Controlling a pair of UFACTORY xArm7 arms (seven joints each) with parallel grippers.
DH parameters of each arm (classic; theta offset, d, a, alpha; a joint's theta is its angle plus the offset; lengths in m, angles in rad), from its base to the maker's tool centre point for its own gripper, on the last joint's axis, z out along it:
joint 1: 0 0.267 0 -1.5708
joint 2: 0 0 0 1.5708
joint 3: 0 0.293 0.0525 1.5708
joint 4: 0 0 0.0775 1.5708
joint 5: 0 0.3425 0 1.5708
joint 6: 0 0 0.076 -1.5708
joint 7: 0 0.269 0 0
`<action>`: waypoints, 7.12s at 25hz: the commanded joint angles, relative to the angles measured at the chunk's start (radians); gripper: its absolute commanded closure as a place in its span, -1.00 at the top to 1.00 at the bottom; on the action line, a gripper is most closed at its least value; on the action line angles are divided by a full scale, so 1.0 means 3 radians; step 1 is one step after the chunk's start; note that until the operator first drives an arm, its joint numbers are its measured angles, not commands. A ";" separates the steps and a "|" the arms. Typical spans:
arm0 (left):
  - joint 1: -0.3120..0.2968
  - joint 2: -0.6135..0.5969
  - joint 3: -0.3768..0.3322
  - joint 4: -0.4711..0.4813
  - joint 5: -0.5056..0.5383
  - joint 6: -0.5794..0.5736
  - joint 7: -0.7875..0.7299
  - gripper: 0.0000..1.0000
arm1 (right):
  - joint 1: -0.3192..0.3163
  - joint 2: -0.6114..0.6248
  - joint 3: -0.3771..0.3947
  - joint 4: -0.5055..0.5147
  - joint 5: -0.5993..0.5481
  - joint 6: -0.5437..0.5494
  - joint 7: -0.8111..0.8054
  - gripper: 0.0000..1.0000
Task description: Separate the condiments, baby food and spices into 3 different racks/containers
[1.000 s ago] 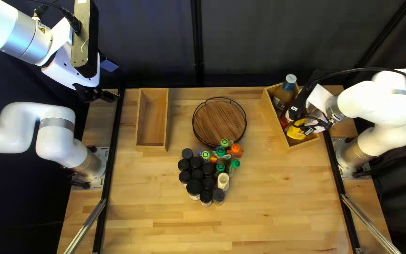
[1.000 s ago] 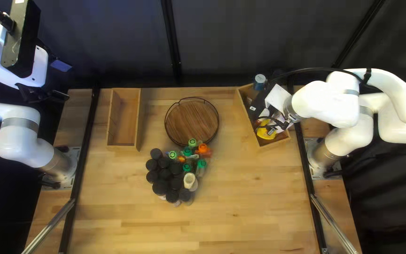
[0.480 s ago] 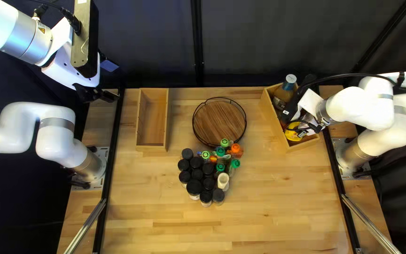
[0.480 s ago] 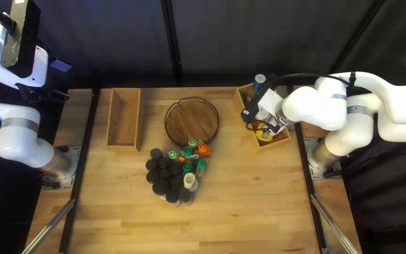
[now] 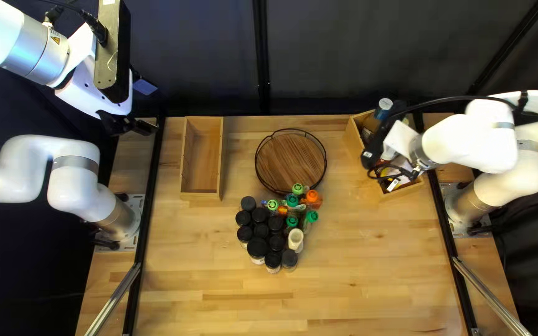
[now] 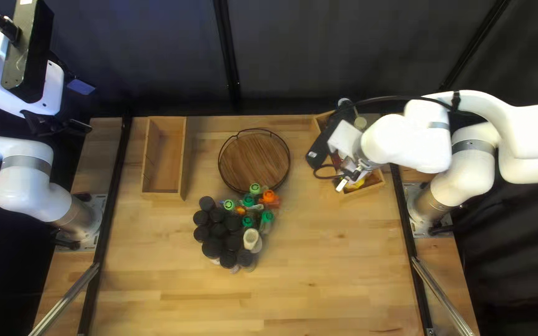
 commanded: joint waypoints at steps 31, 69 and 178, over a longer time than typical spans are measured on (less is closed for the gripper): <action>0.0000 0.0000 0.0000 0.0000 0.0000 0.0000 0.0000 1.00 | 0.0237 -0.1446 0.0161 0.1141 -0.0639 -0.0425 -0.2305 1.00; 0.0000 0.0000 0.0000 0.0000 0.0000 0.0000 0.0000 1.00 | 0.0552 -0.0309 -0.0121 0.0702 0.0170 -0.0757 -0.1371 1.00; -0.0758 0.4443 0.0196 0.1382 0.0197 -0.1870 -0.1286 1.00 | 0.0439 0.1455 -0.0736 0.0833 0.0114 0.0796 -0.1609 1.00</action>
